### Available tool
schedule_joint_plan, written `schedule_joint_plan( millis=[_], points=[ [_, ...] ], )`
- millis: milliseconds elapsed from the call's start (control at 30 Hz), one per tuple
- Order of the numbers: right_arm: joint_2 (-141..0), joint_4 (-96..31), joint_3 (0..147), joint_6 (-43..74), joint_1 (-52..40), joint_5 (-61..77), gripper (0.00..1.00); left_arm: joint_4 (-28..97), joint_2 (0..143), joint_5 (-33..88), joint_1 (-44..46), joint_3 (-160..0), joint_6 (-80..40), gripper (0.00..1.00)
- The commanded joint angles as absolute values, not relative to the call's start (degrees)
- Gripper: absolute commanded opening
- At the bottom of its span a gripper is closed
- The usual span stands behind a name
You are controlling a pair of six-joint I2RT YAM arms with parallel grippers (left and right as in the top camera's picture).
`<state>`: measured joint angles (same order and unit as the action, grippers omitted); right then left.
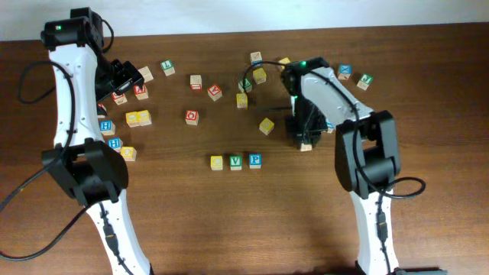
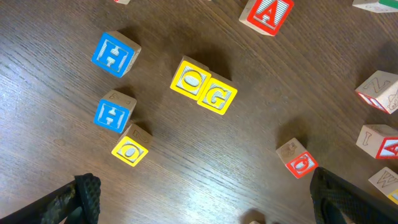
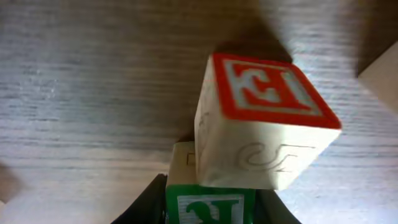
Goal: Spell out CVPR
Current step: 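Grasp the green R block with the right gripper and lift it, then carry the green R block toward the right of the blue P block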
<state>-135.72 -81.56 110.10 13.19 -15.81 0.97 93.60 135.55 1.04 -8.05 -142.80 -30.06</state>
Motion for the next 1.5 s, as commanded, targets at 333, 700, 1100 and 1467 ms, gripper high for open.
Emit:
schedule_joint_plan(
  millis=[333,700,1100,1467],
  points=[
    [-135.3,-83.7,109.7,18.7,-25.8,7.3,0.34,93.5,135.3,0.4,-8.2,-143.4,-30.8,0.99],
    [-135.3,-93.5,121.7,8.4,-20.9,4.1,0.43,93.5,135.3,0.4,-8.2,-143.4,-30.8,0.99],
    [-125.3,-93.9,121.0,-6.7,-27.2,-0.5,0.48,93.5,135.3,0.4,-8.2,-143.4,-30.8,0.99],
    [-114.3,-73.2,97.4,-56.0,-30.3,-5.1,0.92,93.5,135.3,0.4,-8.2,-143.4,-30.8,0.99]
  ],
)
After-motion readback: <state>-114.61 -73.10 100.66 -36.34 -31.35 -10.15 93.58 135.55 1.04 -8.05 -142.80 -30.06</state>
